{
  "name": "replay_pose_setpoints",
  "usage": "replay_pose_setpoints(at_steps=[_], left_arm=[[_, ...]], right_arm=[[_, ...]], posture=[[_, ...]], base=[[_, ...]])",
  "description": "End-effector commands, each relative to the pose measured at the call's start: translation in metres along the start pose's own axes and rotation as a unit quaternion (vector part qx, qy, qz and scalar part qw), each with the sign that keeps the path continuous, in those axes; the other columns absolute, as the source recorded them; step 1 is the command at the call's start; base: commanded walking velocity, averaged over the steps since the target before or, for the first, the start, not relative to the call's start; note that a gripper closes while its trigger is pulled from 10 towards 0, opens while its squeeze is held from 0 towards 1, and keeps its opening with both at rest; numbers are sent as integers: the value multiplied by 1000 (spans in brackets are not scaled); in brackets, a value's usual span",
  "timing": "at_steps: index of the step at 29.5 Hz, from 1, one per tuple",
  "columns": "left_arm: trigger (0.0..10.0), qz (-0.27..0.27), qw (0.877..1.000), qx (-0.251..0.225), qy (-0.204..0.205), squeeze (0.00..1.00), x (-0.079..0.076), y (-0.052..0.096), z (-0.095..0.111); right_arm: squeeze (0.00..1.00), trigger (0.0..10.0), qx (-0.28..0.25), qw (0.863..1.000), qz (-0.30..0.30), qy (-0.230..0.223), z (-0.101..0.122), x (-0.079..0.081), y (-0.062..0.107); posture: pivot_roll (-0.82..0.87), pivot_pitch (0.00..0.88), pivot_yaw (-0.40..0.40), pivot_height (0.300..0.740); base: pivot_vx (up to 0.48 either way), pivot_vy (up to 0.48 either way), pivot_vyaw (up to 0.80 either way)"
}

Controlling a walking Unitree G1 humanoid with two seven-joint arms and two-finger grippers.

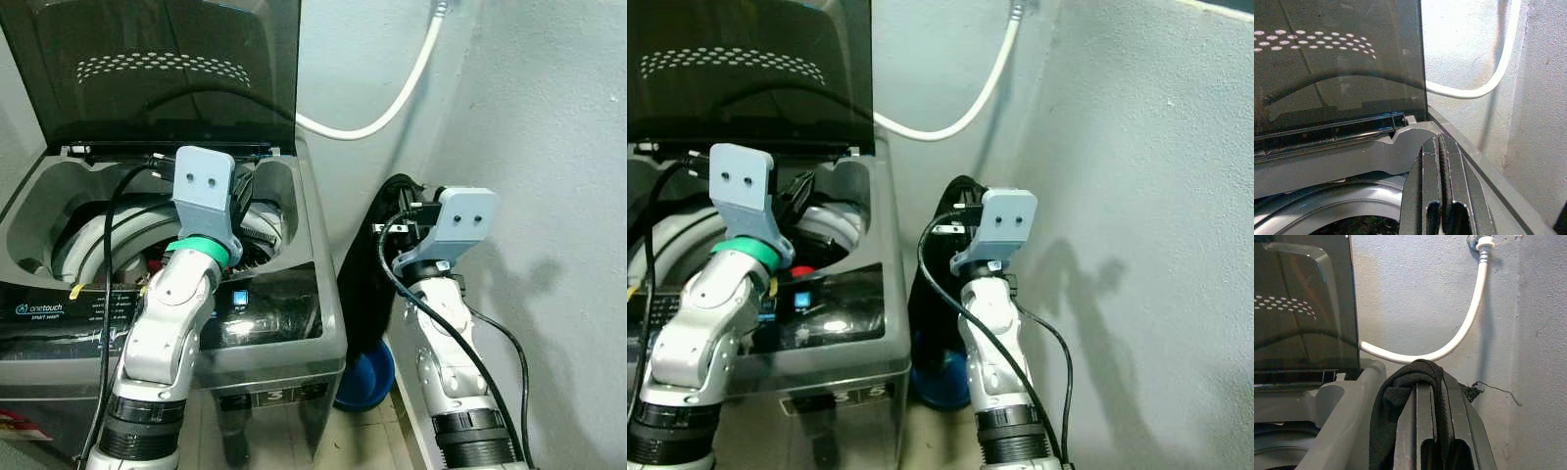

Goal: Clothes washing

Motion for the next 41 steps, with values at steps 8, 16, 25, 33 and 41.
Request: replay_pose_setpoints(at_steps=[8,16,25,33,41], left_arm=[[10000,8,1000,5,4,0,3,1,-2],[10000,6,1000,4,-3,0,2,1,-2],[10000,7,1000,5,-6,0,2,0,-3],[10000,4,1000,7,-21,0,2,0,-4],[10000,1,1000,10,-25,0,1,-1,-5]], right_arm=[[0,10000,-3,1000,-3,-1,1,0,1],[0,10000,-3,1000,-3,0,1,0,1],[0,10000,-3,1000,-3,0,1,-1,1],[0,10000,-4,1000,-4,0,1,0,0],[0,10000,-4,1000,-4,1,1,0,0]], posture=[[151,0,8,740],[150,0,8,740],[150,0,8,740],[150,0,10,740],[148,0,12,740]], base=[[0,215,0],[0,480,0],[0,480,0],[0,118,0],[0,0,0]])
Point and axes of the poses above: a point about 5 cm out from each wrist's last joint towards the gripper, its own y axis pointing back from the gripper into the wrist, its own z axis along the axis of the wrist's last joint, x = y × z, the point moved 3 cm from there along -y, pointing out of the wrist towards the gripper, and after that the axes turned 2 degrees about -y, right-handed, at the moved point
